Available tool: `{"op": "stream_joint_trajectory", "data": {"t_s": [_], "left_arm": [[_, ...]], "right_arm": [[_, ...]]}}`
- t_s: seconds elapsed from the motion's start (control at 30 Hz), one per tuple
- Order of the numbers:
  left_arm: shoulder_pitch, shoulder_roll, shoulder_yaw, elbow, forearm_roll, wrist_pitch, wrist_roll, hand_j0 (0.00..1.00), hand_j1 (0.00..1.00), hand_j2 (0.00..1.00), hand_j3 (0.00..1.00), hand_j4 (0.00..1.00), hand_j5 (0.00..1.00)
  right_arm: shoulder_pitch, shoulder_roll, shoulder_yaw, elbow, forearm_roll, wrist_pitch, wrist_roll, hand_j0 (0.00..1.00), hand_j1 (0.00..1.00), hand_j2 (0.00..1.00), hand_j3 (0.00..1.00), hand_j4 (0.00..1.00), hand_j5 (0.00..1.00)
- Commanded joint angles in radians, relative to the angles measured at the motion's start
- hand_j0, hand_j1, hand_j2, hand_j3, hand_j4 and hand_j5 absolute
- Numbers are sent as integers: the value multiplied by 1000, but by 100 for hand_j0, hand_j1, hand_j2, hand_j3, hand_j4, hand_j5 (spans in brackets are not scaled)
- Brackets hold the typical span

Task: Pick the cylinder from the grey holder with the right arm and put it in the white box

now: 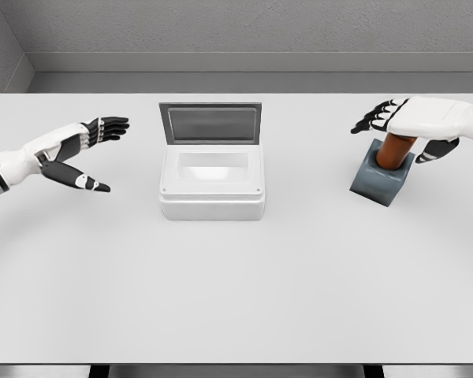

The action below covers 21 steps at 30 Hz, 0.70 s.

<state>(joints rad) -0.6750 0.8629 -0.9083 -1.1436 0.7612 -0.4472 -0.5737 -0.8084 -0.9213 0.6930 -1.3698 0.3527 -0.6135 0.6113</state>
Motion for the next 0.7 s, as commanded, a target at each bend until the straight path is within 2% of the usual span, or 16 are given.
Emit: {"op": "stream_joint_trajectory", "data": {"t_s": [0.0,0.17,0.2,0.23,0.27,0.3,0.4,0.47,0.53,0.67], "left_arm": [[0,1,0,-1,6,1,0,100,100,100,100,100,100],[2,-2,0,-1,6,1,0,100,100,100,100,100,100],[3,-5,0,-1,6,1,0,100,100,100,100,100,100],[3,-2,2,1,6,-1,0,100,100,100,100,100,100],[3,-2,2,1,6,-1,0,100,100,100,100,100,100],[3,-4,2,1,6,-1,0,100,100,100,100,100,100],[3,-2,2,1,6,-4,0,100,100,100,100,100,100],[3,-2,2,1,6,-4,0,100,100,100,100,100,100],[3,-1,2,1,6,-4,0,100,100,100,100,100,100],[2,-1,2,2,6,-2,0,100,100,100,100,100,100]], "right_arm": [[0,2,0,9,-3,3,0,100,100,100,100,100,100],[-2,10,0,9,14,3,0,100,100,100,100,100,100],[-2,13,5,9,14,3,0,92,92,92,92,92,92],[-3,15,14,9,12,3,0,78,78,78,78,78,78],[-3,15,14,9,12,3,0,57,57,57,57,57,57],[-3,15,14,9,12,3,0,47,47,47,47,47,47],[-3,13,16,9,12,3,0,35,35,35,35,35,35],[-5,13,14,21,11,3,0,18,18,18,18,18,18],[-5,10,14,24,11,3,0,14,14,14,14,14,14],[-14,-1,8,28,5,3,0,12,12,12,12,12,12]]}}
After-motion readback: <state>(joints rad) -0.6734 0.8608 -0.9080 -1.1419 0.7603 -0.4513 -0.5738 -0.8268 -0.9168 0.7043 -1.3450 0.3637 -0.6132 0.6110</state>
